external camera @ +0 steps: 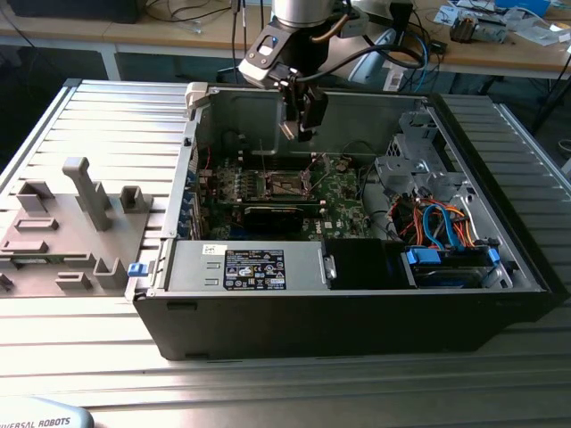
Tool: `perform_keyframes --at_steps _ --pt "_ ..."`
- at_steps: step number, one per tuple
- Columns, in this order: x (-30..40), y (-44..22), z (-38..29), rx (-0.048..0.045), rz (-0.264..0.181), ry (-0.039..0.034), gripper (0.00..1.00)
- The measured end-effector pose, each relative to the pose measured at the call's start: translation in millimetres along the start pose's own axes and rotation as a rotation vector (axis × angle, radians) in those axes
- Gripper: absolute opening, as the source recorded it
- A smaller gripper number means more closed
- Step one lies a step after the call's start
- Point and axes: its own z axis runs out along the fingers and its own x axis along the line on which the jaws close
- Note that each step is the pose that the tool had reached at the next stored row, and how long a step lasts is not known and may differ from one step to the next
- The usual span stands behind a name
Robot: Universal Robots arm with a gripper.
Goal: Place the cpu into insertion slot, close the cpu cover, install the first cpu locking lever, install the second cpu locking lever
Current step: 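Place the cpu into insertion slot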
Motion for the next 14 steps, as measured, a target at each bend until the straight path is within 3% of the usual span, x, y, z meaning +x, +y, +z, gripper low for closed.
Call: perform_keyframes --at_steps 14 --pt "0.0 0.0 0.4 -0.0006 0.038 -0.0031 0.54"
